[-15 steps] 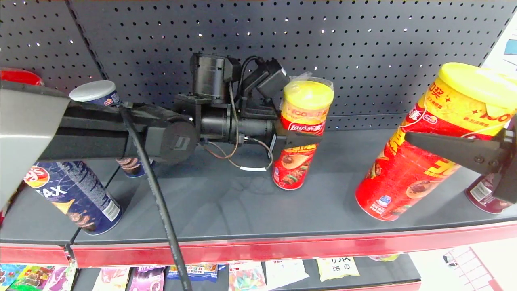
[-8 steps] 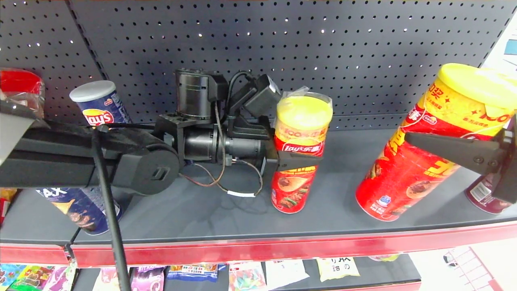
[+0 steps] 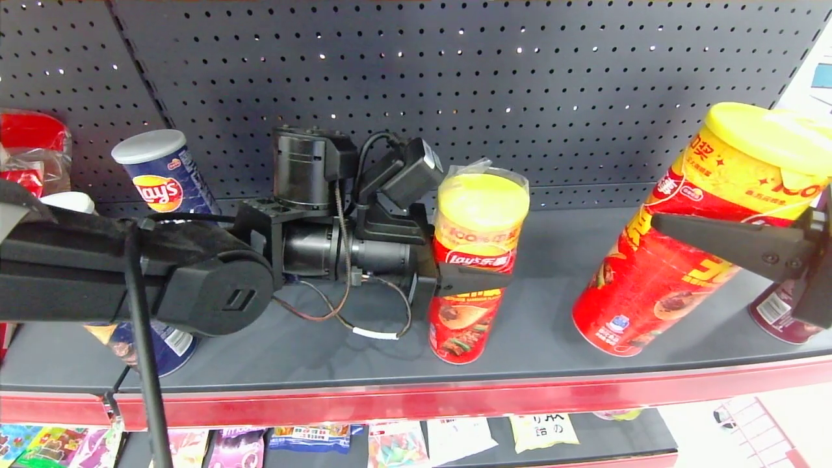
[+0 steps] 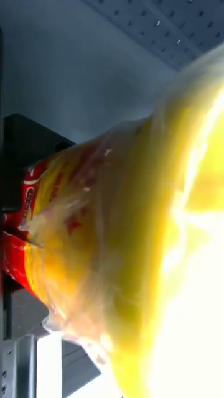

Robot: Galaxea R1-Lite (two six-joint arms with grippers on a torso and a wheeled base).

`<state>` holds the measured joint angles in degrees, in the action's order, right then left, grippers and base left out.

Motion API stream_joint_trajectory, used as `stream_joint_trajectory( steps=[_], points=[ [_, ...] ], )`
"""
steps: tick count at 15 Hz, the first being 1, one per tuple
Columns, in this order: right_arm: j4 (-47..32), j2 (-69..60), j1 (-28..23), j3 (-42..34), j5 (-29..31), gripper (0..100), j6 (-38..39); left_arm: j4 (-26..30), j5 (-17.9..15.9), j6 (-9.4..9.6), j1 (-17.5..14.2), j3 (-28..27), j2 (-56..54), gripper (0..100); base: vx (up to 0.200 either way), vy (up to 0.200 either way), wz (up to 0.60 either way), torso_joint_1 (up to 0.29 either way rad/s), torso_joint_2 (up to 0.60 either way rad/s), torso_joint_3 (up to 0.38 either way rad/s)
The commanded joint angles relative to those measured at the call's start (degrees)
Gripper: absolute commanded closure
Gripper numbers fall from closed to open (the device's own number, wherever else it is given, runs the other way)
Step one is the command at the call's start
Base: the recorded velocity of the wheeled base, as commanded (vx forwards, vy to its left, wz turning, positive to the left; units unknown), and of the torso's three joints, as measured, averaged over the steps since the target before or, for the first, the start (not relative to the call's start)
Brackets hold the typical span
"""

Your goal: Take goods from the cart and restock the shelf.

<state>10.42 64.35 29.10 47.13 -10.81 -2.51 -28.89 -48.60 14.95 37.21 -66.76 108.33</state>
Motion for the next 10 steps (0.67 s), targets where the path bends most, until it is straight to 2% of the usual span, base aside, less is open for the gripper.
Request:
stream_joint_trajectory(
  steps=[1, 3, 10],
  points=[
    [0.0, 0.1, 0.0, -0.1, 0.0, 100, 0.1, 0.1, -0.1, 0.0, 0.0, 0.9, -0.6, 100, 0.0, 0.0, 0.0, 0.0, 0.0, 0.0],
    [0.0, 0.1, 0.0, -0.1, -0.1, 100, 0.1, 0.1, -1.9, 0.0, 0.0, 1.5, -0.8, 100, 0.0, 0.0, 0.0, 0.0, 0.0, 0.0],
    [0.0, 0.0, 0.0, -0.2, -0.1, 100, 0.1, 0.1, -2.5, 0.0, 0.0, 2.2, -1.3, 100, 0.0, 0.0, 0.0, 0.0, 0.0, 0.0]
  ],
)
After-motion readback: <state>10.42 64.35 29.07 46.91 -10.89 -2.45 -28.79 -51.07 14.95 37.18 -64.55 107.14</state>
